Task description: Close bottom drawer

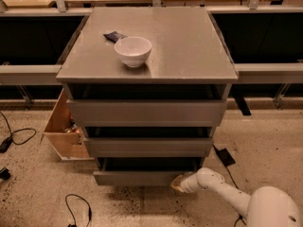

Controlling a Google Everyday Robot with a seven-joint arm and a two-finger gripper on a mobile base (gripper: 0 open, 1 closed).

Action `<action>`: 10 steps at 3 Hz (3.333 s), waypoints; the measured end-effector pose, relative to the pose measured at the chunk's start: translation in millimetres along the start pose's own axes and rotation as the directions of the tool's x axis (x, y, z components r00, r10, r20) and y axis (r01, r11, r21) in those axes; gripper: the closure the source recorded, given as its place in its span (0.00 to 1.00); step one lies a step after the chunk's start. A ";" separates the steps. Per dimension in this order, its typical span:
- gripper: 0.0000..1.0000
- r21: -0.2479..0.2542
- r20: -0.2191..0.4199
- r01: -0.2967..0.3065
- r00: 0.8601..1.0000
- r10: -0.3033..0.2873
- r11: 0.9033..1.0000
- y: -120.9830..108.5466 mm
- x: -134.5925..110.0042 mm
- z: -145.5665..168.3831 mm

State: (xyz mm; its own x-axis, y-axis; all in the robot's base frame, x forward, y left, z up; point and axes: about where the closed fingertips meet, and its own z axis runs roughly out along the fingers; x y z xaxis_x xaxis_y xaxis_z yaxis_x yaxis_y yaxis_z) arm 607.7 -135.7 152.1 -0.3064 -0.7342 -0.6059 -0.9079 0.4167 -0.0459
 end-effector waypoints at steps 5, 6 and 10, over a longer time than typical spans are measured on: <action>0.50 -0.020 -0.053 0.000 0.999 -0.001 1.000 22.8 19.8 -19.6; 0.73 -0.067 -0.120 0.015 0.993 -0.023 0.998 57.8 34.2 -48.6; 1.00 -0.045 -0.680 0.340 0.679 -0.279 0.939 97.6 30.6 -342.2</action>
Offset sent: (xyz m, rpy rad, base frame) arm 0.0000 0.0000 0.0000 0.0000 0.0000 0.0000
